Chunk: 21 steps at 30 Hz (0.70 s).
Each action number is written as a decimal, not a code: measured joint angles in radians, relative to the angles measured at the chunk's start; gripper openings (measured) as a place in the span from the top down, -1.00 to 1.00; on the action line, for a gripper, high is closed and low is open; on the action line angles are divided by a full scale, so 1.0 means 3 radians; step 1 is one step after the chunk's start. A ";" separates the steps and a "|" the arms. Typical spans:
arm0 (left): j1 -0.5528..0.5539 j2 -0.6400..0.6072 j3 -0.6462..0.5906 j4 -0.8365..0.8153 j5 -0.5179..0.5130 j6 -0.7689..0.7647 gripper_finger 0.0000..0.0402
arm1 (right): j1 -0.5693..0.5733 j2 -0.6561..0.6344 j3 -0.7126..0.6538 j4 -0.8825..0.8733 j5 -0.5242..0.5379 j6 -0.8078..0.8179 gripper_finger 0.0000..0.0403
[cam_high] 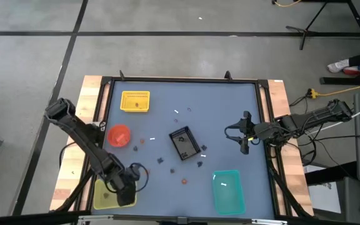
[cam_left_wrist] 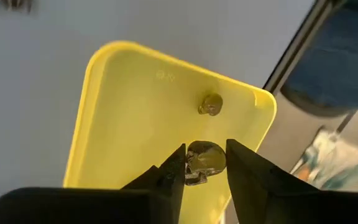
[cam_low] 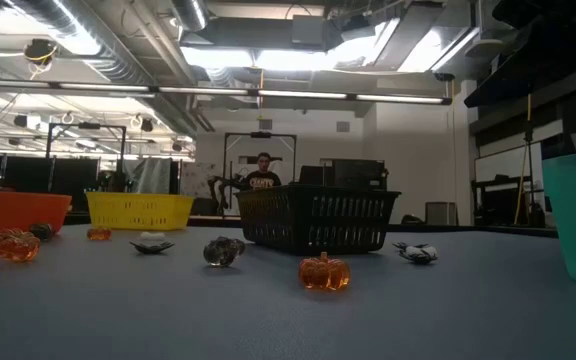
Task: Sort Halloween decoration
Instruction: Put the black skull toy into the bottom yellow bin, then put the orange pumpkin toy into the orange bin
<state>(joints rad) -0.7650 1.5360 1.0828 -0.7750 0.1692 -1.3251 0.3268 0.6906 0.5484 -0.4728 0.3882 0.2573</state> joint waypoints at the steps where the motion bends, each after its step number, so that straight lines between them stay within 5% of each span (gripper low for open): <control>1: -0.0019 0.0000 0.0001 0.0001 -0.0003 -0.0086 0.50 | 0.0000 -0.0001 0.0000 0.0000 0.0000 0.0000 -0.07; 13: -0.0012 0.0000 0.0000 0.0067 -0.0276 -0.0184 0.08 | 0.0001 -0.0001 0.0000 0.0000 0.0000 -0.0001 -0.07; 21: 0.0195 0.0000 0.0000 0.0447 -0.0594 0.0240 0.03 | 0.0000 -0.0001 0.0000 0.0000 0.0000 -0.0001 -0.07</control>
<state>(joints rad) -0.7064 1.5360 1.0828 -0.6408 -0.0091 -1.2532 0.3269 0.6905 0.5484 -0.4728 0.3882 0.2569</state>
